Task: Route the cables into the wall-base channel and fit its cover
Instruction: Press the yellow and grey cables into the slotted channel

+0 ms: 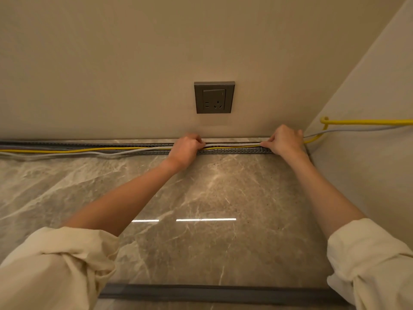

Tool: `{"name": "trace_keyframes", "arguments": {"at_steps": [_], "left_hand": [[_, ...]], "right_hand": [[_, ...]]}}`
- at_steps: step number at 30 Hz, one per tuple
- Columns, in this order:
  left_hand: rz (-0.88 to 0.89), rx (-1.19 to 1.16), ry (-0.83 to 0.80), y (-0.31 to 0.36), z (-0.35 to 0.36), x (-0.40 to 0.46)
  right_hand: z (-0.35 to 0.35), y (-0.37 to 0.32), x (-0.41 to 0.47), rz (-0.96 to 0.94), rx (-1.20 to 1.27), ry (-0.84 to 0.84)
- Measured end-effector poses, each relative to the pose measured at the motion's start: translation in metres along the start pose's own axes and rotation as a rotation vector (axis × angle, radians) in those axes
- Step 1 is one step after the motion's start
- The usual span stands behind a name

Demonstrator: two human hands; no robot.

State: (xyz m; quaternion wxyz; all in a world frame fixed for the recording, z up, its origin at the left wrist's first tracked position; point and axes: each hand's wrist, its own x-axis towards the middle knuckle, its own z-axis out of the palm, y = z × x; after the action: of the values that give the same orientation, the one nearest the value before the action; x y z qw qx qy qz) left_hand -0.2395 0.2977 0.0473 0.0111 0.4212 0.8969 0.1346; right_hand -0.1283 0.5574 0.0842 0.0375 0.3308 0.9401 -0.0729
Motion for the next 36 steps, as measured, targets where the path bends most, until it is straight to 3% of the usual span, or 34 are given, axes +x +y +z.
{"name": "trace_keyframes", "arguments": {"at_steps": [8,13,19,23,25,29,36], "left_hand": [[0.244,0.203,-0.039,0.005,-0.003,-0.002],[0.315,0.125,-0.020,0.037,0.007,0.014],[0.308,0.127,-0.006,0.055,0.025,0.025],[0.312,0.087,0.022,0.053,0.030,0.027],[0.297,0.066,0.031,0.053,0.030,0.027],[0.267,0.053,0.035,0.058,0.031,0.031],[0.221,0.146,0.036,0.069,0.032,0.039]], "right_hand": [[0.003,-0.007,0.001,0.133,-0.040,-0.010],[0.006,-0.002,-0.001,0.220,-0.104,-0.033],[0.025,0.003,-0.018,0.115,-0.141,0.183],[0.044,0.012,-0.045,-0.069,0.133,0.462],[0.051,0.013,-0.058,-0.041,0.343,0.538],[0.054,0.019,-0.060,0.342,0.778,0.474],[0.040,0.043,-0.028,0.410,0.842,0.346]]}}
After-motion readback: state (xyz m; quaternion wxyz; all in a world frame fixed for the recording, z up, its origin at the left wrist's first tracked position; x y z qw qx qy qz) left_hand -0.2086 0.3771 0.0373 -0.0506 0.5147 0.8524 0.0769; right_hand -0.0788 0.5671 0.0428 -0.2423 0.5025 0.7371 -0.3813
